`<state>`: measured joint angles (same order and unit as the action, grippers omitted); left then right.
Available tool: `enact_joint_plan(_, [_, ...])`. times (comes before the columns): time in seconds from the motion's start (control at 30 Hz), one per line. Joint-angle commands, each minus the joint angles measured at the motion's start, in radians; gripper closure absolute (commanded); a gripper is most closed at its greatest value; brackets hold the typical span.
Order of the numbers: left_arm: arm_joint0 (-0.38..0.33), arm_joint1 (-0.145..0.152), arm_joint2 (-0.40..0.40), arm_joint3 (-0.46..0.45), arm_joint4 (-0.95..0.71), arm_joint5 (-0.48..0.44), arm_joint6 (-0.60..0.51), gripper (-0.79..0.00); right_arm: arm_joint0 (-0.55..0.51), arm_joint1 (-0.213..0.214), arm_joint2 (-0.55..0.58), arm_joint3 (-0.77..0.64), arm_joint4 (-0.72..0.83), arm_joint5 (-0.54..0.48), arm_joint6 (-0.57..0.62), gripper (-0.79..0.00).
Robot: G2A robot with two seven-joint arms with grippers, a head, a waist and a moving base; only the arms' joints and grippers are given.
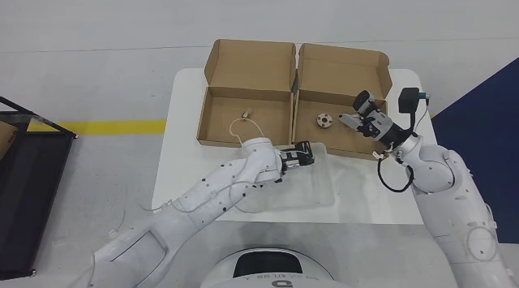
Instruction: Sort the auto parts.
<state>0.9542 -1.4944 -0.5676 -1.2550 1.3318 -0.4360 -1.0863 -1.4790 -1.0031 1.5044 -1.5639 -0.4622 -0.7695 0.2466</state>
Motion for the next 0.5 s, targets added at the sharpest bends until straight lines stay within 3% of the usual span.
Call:
enact_joint_plan(0.0, [-0.001,-0.003,0.006,0.009,0.032,0.046,-0.02,-0.009,0.0,0.0,0.0,0.0,0.0,0.0,0.0,-0.785])
enact_joint_plan(0.1, [-0.003,-0.02,0.044,0.034,0.093,0.14,-0.081,-0.092,0.0,0.0,0.0,0.0,0.0,0.0,0.0,-0.785])
enact_joint_plan(0.23, [-0.019,-0.045,0.078,0.072,0.083,0.137,-0.083,-0.139,0.0,0.0,0.0,0.0,0.0,0.0,0.0,-0.785])
enact_joint_plan(0.47, [-0.022,-0.056,0.075,0.065,0.086,0.137,-0.036,-0.099,0.0,0.0,0.0,0.0,0.0,0.0,0.0,-0.785])
